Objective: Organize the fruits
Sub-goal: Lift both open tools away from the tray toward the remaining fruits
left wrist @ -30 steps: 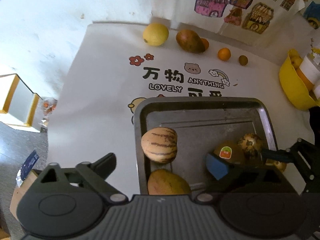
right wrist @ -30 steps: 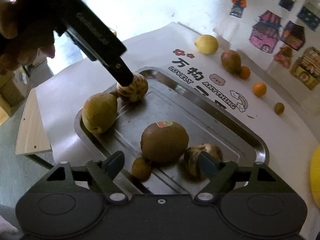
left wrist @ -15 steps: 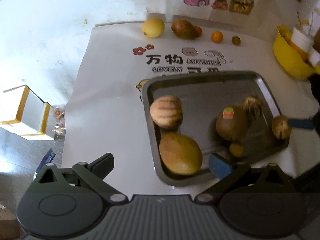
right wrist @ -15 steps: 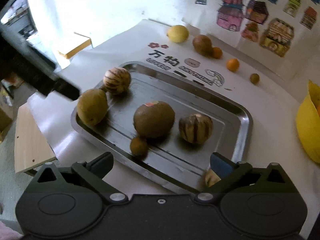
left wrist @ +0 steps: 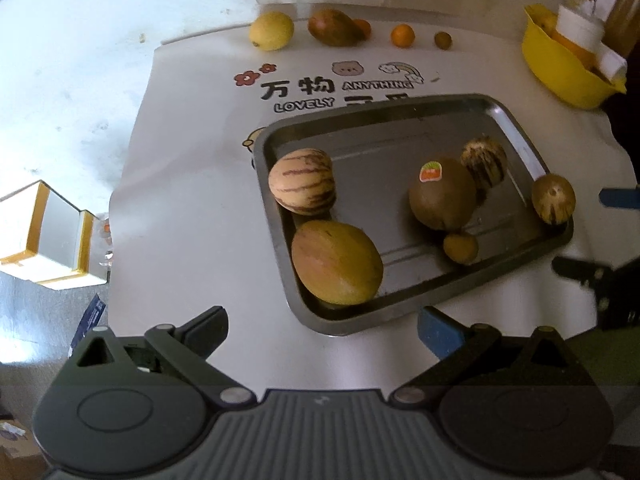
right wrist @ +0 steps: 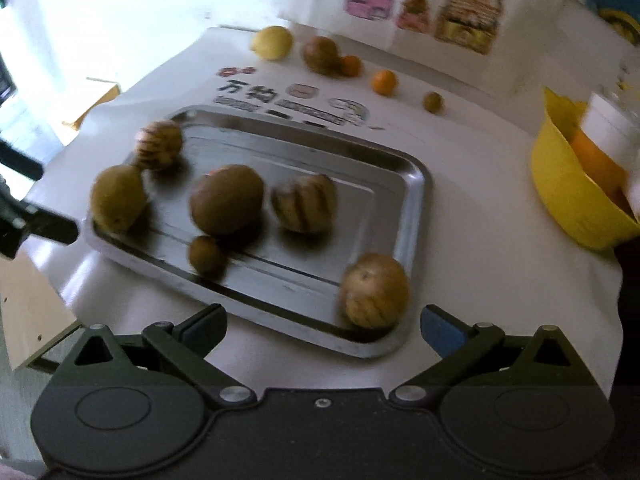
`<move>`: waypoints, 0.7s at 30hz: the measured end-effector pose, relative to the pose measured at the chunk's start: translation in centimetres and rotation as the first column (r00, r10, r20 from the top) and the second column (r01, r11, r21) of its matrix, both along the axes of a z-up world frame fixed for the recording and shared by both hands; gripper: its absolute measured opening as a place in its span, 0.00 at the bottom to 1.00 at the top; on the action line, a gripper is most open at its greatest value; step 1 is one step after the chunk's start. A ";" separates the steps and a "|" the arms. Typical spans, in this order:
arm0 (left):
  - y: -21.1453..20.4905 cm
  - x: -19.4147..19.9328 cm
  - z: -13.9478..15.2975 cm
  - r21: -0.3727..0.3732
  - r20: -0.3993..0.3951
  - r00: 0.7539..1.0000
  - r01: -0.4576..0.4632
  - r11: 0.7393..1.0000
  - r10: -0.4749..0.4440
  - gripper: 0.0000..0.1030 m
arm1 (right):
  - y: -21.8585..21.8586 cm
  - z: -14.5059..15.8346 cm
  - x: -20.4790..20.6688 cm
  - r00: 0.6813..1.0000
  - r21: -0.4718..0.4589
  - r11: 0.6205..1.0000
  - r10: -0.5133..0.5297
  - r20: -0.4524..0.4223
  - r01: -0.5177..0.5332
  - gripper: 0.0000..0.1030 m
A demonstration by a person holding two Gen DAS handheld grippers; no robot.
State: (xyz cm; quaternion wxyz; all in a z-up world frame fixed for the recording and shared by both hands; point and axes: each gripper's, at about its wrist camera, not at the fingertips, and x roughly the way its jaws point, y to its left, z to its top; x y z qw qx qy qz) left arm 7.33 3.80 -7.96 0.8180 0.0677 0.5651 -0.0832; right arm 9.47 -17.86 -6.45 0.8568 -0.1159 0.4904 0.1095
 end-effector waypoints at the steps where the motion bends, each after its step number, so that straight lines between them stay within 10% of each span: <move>1: -0.1 0.0 -0.1 0.006 0.000 1.000 0.005 1.000 -0.005 1.00 | -0.4 0.0 0.1 1.000 0.001 1.000 -0.018 0.001 0.018 0.99; 21: 1.7 1.2 0.4 0.054 -0.012 0.998 -0.059 0.997 0.060 1.00 | -5.2 1.4 3.2 0.984 0.031 0.985 -0.172 0.057 0.170 0.99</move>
